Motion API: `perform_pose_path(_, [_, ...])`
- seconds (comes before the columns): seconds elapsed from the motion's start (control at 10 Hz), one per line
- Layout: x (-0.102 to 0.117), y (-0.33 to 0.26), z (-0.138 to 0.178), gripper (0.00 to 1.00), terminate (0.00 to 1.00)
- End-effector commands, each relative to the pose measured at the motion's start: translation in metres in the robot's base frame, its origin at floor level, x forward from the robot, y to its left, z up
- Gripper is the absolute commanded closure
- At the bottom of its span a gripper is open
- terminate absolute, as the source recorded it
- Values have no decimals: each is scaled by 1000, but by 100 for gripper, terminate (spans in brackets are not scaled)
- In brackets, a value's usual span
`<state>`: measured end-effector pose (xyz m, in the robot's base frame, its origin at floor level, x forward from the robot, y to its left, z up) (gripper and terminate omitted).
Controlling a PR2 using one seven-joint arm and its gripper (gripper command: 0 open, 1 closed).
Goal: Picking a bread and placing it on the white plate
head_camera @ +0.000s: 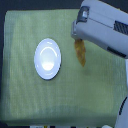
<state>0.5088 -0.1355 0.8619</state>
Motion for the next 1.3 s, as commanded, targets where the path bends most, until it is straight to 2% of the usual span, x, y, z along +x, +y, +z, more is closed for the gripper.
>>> perform_pose_path(0.0, [-68,157,11,100,0])
perform_pose_path(0.1, [-84,202,10,100,0])
perform_pose_path(0.3, [-92,256,-2,100,0])
perform_pose_path(0.4, [-92,265,-8,100,0])
perform_pose_path(0.6, [-78,276,-24,100,0])
perform_pose_path(0.7, [-64,276,-34,100,0])
perform_pose_path(0.8, [-38,265,-47,100,0])
perform_pose_path(1.0, [-21,250,-59,100,0])
perform_pose_path(1.2, [-19,239,-76,100,0])
